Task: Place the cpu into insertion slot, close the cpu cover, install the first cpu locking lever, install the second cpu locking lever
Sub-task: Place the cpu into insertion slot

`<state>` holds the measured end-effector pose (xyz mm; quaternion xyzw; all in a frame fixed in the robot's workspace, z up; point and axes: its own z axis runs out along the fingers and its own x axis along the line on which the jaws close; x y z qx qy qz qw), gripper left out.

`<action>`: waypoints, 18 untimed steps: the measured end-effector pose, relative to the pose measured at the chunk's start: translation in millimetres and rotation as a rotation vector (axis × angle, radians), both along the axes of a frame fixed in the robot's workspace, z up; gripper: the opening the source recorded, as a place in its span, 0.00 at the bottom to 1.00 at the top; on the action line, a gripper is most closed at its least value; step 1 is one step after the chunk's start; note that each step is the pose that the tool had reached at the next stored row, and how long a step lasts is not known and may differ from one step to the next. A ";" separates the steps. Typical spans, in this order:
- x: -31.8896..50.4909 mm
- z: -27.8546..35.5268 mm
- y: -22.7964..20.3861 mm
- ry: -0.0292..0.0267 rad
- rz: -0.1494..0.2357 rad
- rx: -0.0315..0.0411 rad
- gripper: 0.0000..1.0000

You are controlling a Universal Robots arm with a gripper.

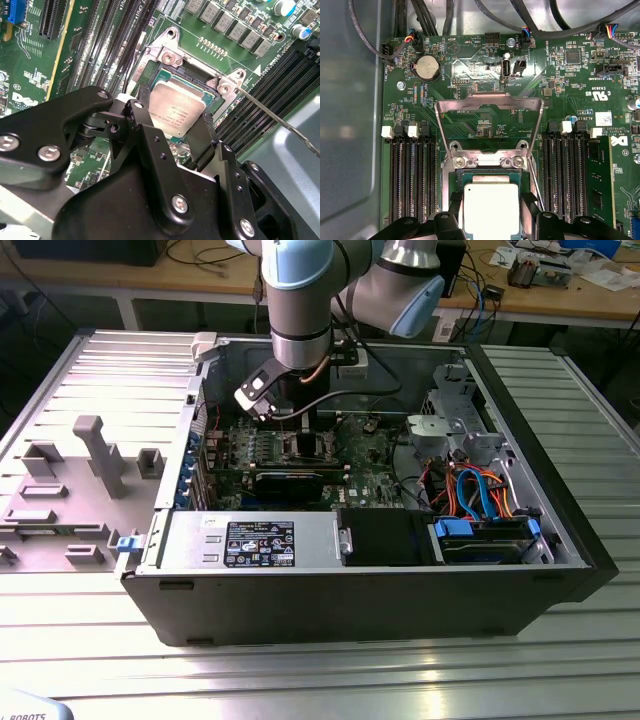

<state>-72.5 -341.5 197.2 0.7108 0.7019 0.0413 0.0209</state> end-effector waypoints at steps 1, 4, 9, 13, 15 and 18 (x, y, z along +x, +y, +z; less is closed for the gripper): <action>0.0 0.0 0.0 -0.0001 0.000 0.0000 0.54; 0.0 0.0 0.0 -0.0001 0.000 0.0001 0.54; 0.0 0.0 0.0 -0.0001 0.000 0.0001 0.54; 0.0 0.0 0.0 0.0000 0.000 0.0001 0.54; 0.0 0.0 0.0 -0.0001 0.000 0.0001 0.54; 0.0 0.0 0.0 -0.0001 0.000 0.0001 0.54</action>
